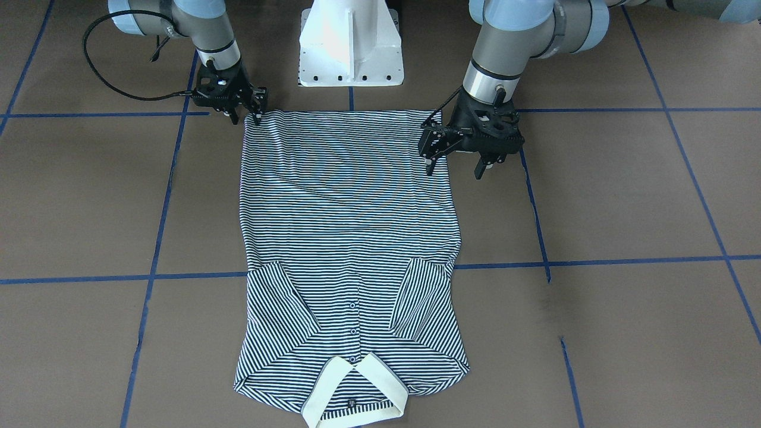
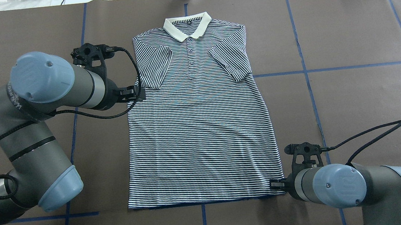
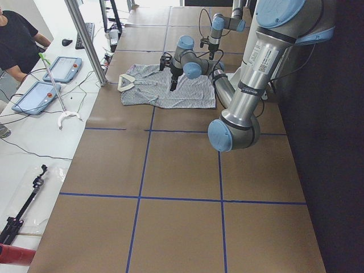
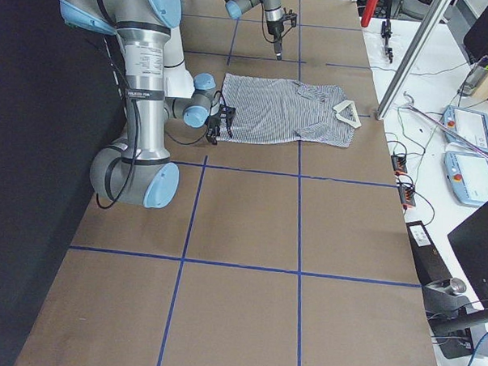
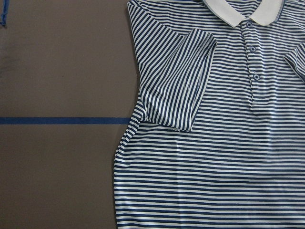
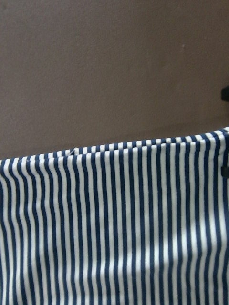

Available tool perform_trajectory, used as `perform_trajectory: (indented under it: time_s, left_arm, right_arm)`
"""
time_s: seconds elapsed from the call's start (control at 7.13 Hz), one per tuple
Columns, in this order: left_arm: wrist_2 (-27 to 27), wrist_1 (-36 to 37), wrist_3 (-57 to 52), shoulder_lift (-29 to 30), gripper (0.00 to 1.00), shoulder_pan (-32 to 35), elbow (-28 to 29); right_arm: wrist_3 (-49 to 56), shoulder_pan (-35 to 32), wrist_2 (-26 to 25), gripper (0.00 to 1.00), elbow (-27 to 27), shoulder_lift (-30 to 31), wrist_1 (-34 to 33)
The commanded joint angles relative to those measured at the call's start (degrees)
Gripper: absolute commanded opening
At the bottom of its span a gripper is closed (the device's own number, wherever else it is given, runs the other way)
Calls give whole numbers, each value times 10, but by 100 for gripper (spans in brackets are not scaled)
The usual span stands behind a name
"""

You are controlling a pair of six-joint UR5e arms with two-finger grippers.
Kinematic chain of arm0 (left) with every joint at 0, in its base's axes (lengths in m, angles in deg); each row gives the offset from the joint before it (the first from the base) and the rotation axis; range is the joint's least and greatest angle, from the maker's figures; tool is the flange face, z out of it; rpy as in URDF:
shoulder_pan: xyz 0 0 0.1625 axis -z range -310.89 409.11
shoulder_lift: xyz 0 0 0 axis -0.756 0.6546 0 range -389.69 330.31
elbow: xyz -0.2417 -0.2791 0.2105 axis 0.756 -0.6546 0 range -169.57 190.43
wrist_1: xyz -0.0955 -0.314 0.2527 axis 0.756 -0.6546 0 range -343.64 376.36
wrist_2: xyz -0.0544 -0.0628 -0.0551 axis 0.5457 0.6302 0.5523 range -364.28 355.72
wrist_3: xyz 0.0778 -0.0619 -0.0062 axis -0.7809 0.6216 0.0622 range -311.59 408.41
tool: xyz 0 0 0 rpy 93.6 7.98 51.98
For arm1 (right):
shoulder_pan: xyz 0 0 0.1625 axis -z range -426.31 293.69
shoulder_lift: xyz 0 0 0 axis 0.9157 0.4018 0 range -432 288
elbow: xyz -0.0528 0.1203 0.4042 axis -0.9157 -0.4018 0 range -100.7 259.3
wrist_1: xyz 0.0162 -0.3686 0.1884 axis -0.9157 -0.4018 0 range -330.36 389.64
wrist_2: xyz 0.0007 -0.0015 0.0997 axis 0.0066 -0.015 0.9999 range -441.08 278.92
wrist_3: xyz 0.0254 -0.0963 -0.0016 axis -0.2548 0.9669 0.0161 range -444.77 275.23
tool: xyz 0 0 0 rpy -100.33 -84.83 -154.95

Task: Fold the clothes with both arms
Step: 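Move both grippers down along the shirt sides toward the hem, then grasp the hem corners nearest the robot with both grippers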

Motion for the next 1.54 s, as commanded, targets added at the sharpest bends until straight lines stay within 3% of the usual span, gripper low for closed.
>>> perform_trajectory:
  time_s: [0.0,0.98,1.12,1.26,1.4]
  left_arm:
    - [1,0,0,0,100,0,-4]
    - [7,0,4,0,100,-4,2]
    - [31,-1,58,-10,100,-10,-2]
    - [21,-6,166,-33,100,-59,-6]
    - [-27,0,237,-48,100,-127,-26]
  right_arm:
    - [0,-1,1,0,3,-1,-10]
    - [0,-2,1,0,11,-1,-11]
    - [0,-2,2,0,21,0,-11]
    - [1,-3,2,0,29,0,-11]
    - [1,-3,2,0,34,0,-11]
